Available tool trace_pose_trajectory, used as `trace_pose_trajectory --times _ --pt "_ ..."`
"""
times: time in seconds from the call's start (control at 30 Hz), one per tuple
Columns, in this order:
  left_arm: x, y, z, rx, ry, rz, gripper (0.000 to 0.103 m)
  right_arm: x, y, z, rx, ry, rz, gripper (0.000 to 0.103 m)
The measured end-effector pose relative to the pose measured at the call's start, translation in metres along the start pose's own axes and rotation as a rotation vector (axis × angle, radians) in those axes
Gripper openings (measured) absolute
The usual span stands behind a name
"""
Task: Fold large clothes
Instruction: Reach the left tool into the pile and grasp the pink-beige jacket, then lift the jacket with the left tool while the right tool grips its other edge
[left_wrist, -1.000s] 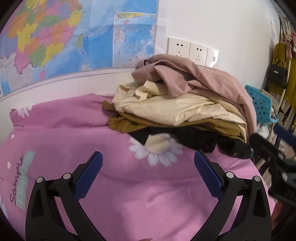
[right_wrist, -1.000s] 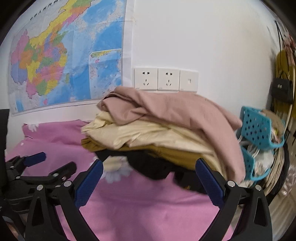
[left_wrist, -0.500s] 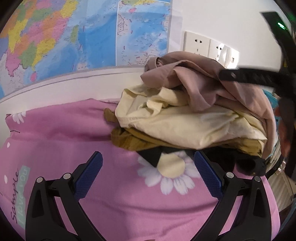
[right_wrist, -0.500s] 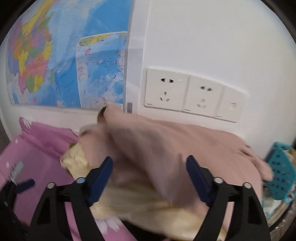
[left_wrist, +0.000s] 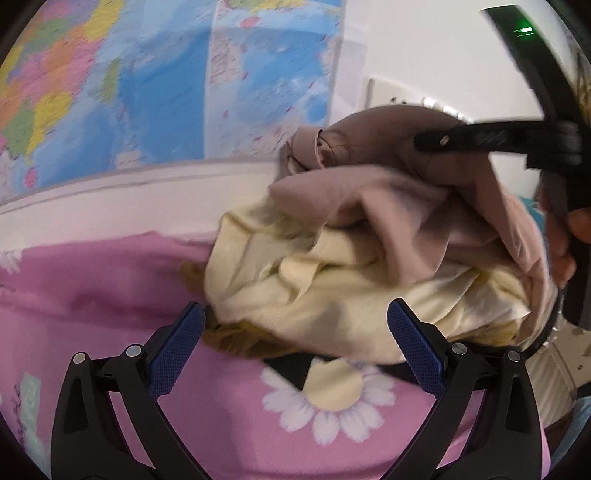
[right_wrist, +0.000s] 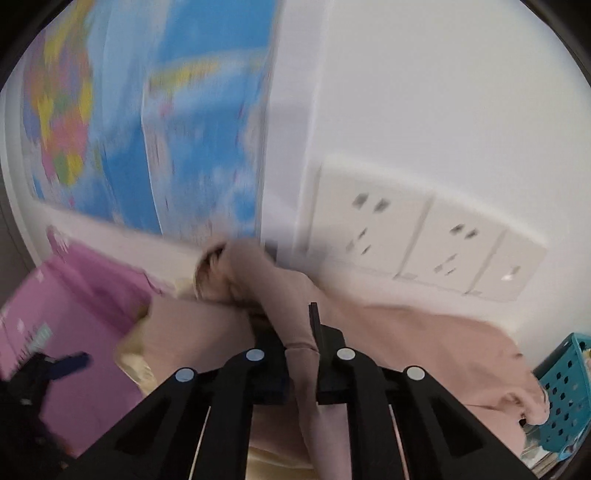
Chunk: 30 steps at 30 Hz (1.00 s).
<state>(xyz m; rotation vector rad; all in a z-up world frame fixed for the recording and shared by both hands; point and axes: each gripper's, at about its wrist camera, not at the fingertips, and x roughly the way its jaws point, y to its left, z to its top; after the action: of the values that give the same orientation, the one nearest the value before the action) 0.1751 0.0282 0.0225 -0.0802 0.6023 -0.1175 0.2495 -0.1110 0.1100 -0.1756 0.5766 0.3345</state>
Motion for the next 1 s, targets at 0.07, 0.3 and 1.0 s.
trace_pose_trajectory --times 0.07,0.3,1.0 --pt "-0.002 -0.003 0.007 0.008 -0.026 -0.056 0.098 -0.030 -0.008 0.008 0.016 -0.074 -0.010 0.007" --pt "0.008 -0.021 0.019 0.036 -0.060 -0.219 0.098 -0.117 -0.049 0.038 0.095 -0.247 -0.023 0.007" --pt "-0.143 -0.048 0.104 0.178 -0.496 -0.283 0.009 -0.360 -0.085 0.047 0.176 -0.618 -0.013 0.006"
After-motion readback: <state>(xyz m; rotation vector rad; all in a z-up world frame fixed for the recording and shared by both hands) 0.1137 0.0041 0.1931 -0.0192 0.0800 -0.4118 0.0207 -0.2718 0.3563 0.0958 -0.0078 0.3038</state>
